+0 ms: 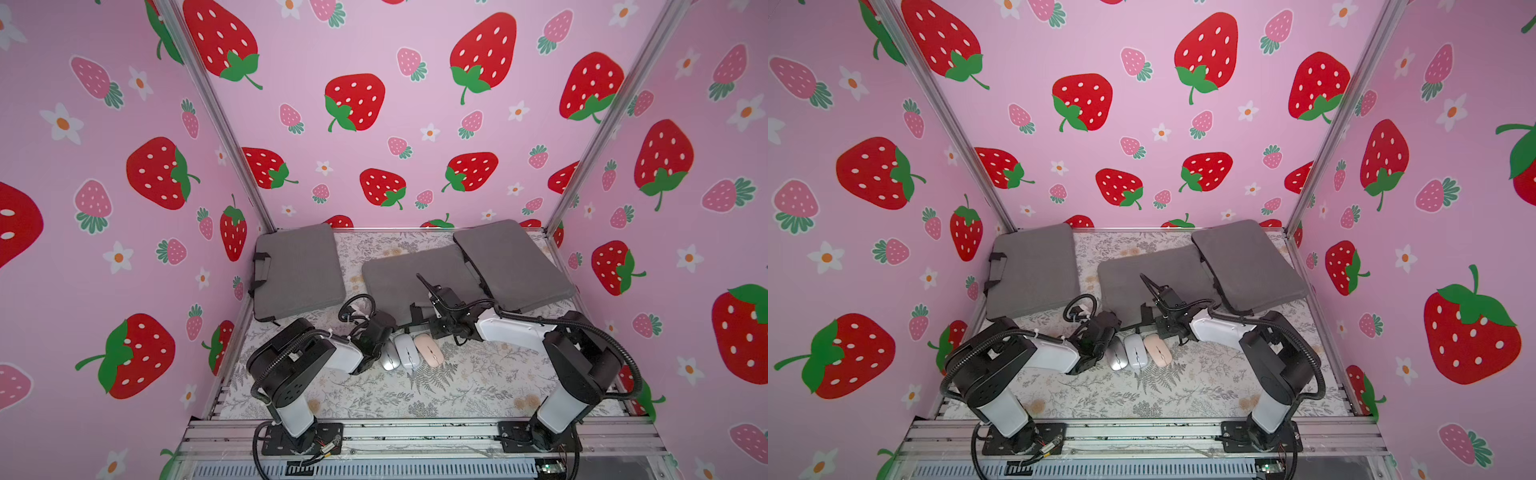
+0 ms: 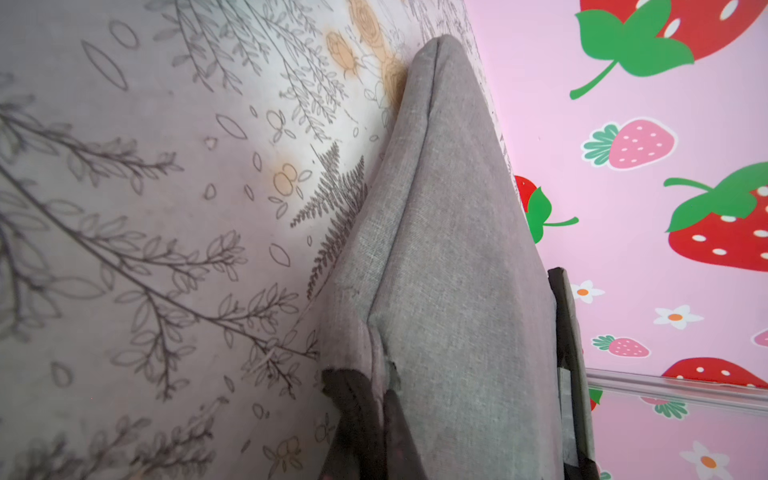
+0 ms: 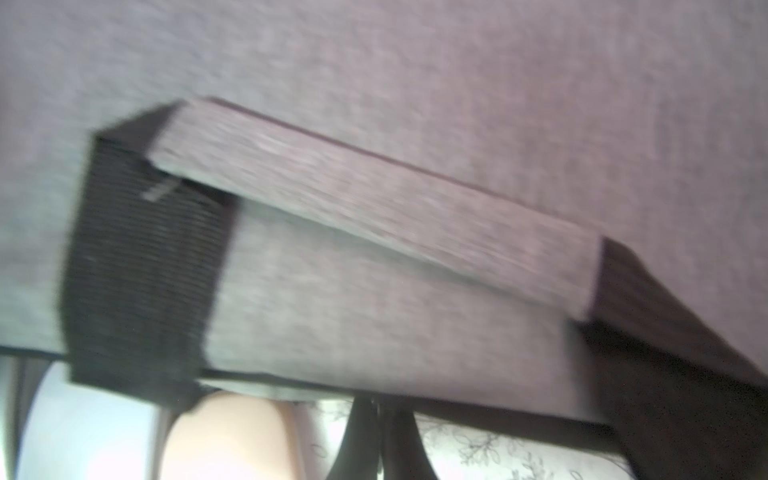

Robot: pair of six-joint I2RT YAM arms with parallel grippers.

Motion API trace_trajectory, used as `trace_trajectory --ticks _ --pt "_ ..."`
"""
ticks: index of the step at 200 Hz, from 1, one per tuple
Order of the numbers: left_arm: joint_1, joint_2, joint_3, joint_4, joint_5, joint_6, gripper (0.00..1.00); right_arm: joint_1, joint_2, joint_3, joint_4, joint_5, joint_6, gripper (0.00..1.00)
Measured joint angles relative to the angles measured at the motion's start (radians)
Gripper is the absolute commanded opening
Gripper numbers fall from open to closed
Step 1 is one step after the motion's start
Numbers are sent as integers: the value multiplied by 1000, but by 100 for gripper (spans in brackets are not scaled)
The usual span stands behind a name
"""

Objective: Put the mouse into the laptop bag
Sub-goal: Unzip the zipper on the zippered laptop bag.

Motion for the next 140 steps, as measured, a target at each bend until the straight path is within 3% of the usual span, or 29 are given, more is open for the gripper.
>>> trace_trajectory --ticks 12,38,86,110,140 --pt "-5 -19 -2 -16 19 6 66 0 -10 -19 6 9 5 0" --pt "20 -124 -16 -63 86 35 92 -21 -122 -137 45 26 20 0" --pt "269 -260 9 -205 301 141 97 -78 -344 -288 29 45 40 0" --pt "369 -179 76 -233 449 192 95 -120 -384 -330 18 38 44 0" --pt "389 -17 132 -147 609 209 93 -180 -388 -355 17 21 47 0"
